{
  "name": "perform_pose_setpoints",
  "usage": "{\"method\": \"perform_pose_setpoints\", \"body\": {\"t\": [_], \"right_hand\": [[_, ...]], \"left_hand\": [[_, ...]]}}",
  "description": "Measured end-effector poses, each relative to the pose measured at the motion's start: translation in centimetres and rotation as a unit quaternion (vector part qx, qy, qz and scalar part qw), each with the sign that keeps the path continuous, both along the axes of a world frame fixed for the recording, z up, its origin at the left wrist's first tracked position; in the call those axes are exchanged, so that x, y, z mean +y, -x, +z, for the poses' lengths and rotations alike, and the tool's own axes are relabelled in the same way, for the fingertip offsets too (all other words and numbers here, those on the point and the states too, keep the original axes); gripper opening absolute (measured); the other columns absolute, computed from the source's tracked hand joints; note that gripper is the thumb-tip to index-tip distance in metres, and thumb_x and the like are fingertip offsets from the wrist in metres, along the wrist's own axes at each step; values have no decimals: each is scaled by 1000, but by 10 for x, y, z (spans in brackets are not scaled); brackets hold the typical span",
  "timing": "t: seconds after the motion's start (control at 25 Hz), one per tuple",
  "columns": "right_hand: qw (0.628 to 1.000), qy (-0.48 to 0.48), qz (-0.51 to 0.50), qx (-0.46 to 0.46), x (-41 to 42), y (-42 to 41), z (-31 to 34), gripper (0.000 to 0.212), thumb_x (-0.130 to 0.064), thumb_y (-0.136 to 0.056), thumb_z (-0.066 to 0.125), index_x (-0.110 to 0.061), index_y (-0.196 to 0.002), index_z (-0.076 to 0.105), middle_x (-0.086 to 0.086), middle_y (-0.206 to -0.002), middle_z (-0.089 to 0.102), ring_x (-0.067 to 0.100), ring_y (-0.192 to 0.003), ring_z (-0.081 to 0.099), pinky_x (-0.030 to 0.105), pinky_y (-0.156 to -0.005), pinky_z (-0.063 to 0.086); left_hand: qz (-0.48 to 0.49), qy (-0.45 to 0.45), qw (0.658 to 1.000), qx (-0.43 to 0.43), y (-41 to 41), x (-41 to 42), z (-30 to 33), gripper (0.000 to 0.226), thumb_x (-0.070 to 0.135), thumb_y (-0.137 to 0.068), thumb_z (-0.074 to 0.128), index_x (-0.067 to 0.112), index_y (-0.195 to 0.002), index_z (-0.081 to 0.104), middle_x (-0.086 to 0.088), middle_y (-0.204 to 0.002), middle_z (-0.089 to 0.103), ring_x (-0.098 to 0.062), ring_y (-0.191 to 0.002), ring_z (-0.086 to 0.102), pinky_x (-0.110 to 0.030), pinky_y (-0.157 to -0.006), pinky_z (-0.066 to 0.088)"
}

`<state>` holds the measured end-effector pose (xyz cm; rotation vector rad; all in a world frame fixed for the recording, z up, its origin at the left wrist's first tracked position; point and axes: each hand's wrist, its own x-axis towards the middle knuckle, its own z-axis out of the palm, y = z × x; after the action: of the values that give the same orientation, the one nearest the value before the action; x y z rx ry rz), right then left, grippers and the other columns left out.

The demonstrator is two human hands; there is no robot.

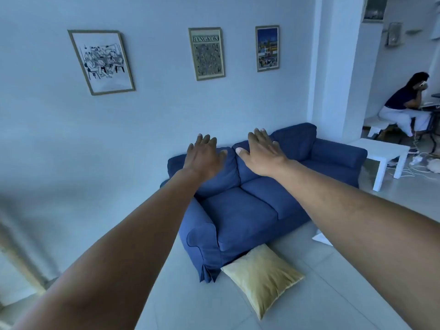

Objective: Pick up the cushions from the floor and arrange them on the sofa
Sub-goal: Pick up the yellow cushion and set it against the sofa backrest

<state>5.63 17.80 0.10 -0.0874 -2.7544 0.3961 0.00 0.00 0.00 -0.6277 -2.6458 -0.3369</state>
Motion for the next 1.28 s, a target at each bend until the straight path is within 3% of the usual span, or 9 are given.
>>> {"method": "perform_pose_setpoints", "body": {"t": [0.2,0.36,0.56,0.92,1.28], "right_hand": [[999,10,-17,-42,24,-11,-58,74,-52,-106,35,-3,-159,18,16,-173,2,29,-160,-4,60,-123,18],[997,3,-36,-74,45,-14,-115,76,-52,-105,36,-5,-160,14,16,-173,1,30,-160,-4,59,-123,20],[993,4,-58,-107,65,-4,-184,78,-51,-104,39,-4,-161,14,17,-172,6,33,-160,0,60,-121,22],[970,-7,-80,-231,100,64,-298,77,-50,-105,38,-5,-162,12,18,-172,4,33,-160,-1,56,-122,22],[952,22,-106,-286,119,170,-351,76,-50,-104,37,-6,-161,15,18,-172,8,34,-160,2,56,-123,21]], "left_hand": [[-4,-11,1000,-24,-12,22,-51,56,39,-106,51,0,-147,50,-15,-160,48,-36,-160,25,-56,-124,31],[-10,-2,998,-69,-17,35,-108,56,38,-106,51,0,-148,48,-15,-163,44,-37,-162,20,-54,-124,29],[12,29,981,-189,-4,48,-187,77,44,-107,47,6,-167,19,-15,-178,11,-32,-166,1,-51,-133,11],[-5,54,952,-300,88,77,-306,76,42,-109,43,8,-168,10,-13,-179,2,-30,-166,-5,-51,-134,6],[-16,69,924,-377,203,87,-361,73,43,-110,39,10,-169,13,-12,-179,2,-30,-166,-4,-52,-133,7]]}}
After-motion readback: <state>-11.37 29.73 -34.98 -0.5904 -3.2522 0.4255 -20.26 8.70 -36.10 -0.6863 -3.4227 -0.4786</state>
